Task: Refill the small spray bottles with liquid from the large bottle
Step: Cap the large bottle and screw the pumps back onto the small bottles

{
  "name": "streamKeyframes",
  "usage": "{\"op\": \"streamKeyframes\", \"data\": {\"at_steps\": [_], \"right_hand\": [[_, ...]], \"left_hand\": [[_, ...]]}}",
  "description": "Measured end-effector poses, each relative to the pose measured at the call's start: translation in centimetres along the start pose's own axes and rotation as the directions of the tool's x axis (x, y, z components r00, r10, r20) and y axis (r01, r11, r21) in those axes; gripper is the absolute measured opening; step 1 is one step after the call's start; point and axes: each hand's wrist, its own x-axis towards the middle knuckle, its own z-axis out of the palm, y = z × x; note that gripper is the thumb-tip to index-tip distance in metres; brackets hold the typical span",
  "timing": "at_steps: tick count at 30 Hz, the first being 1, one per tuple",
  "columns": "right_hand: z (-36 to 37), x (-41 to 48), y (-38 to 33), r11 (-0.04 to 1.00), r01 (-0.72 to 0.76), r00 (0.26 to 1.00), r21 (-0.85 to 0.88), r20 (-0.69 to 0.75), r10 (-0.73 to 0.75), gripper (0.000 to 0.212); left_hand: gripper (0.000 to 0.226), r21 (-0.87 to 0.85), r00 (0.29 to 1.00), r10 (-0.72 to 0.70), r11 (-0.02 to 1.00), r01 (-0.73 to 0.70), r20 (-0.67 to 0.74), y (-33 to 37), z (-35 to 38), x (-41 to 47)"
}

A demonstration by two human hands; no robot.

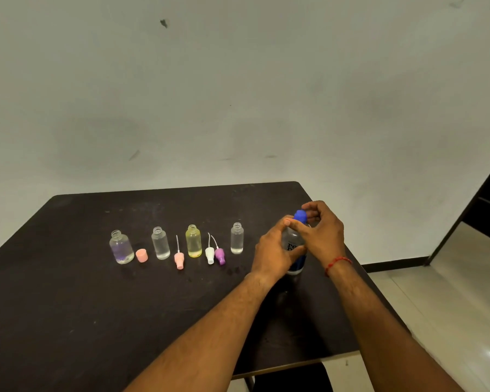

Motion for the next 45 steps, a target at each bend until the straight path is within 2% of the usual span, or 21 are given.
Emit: {"op": "streamKeyframes", "data": {"at_steps": [3,5,9,11,16,19,22,24,28,33,37,41,45], "right_hand": [[-0.4,-0.4,0.7,0.995,0.046,0.994,0.091,0.096,-0.055,0.054],[-0.5,-0.6,1.0,0.991,0.047,0.992,0.125,0.108,-0.061,0.044],[-0.4,-0.4,0.6,0.998,0.024,1.000,0.052,-0.001,-0.024,0.025],[-0.2,-0.4,0.2,0.999,0.004,0.999,0.032,-0.052,-0.002,0.022],[0.1,-0.5,0.2,0.999,-0.037,0.998,-0.015,-0.060,0.036,0.042],[0.0,-0.5,0.4,0.997,-0.004,1.000,0.076,-0.003,0.005,0.050],[0.1,-0.4,0.5,0.994,0.043,0.998,0.105,0.037,-0.047,0.035],[0.3,-0.4,0.4,0.998,0.028,1.000,0.054,0.006,-0.028,0.025],[0.5,-0.3,-0.1,0.999,0.040,0.996,-0.033,-0.075,-0.042,0.019],[0.2,-0.3,-0.7,0.999,-0.026,0.996,-0.043,-0.082,0.022,0.030],[0.4,-1.6,-0.4,0.998,-0.050,0.995,-0.041,-0.085,0.047,0.060],[0.6,-4.8,-0.5,0.999,0.037,0.967,-0.006,-0.250,-0.038,0.047],[1.7,-7.1,-0.6,0.989,0.147,0.959,0.028,-0.249,-0.135,0.030]], "left_hand": [[0.067,-0.009,1.000,0.004,1.000,-0.004,0.005,0.0,0.0,0.1],[0.067,-0.007,1.000,0.013,1.000,-0.013,0.004,-0.1,0.0,0.1],[0.065,-0.007,1.000,0.013,1.000,-0.013,-0.004,0.0,-0.1,0.1],[0.064,-0.013,1.000,0.014,1.000,-0.014,-0.004,0.2,-0.1,0.1],[0.068,-0.004,1.000,-0.003,1.000,0.003,0.001,0.1,0.0,0.1],[0.065,-0.023,1.000,-0.005,1.000,0.005,0.001,0.0,0.0,0.1],[0.064,-0.026,1.000,0.008,1.000,-0.009,-0.012,0.2,-0.1,0.0],[0.065,-0.022,1.000,0.006,1.000,-0.006,-0.011,0.1,-0.1,0.0],[0.062,-0.022,1.000,-0.018,1.000,0.018,0.000,0.3,-0.1,-0.1],[0.061,-0.017,0.999,-0.033,0.999,0.034,0.006,0.7,-0.3,-0.2],[0.070,-0.002,0.997,-0.063,0.998,0.063,0.046,0.9,-0.3,-0.5],[0.092,0.019,0.990,-0.117,0.993,0.116,0.078,-0.5,-0.9,-1.6],[0.077,0.035,0.995,-0.089,0.995,0.091,-0.050,-2.2,-3.4,-3.6]]}}
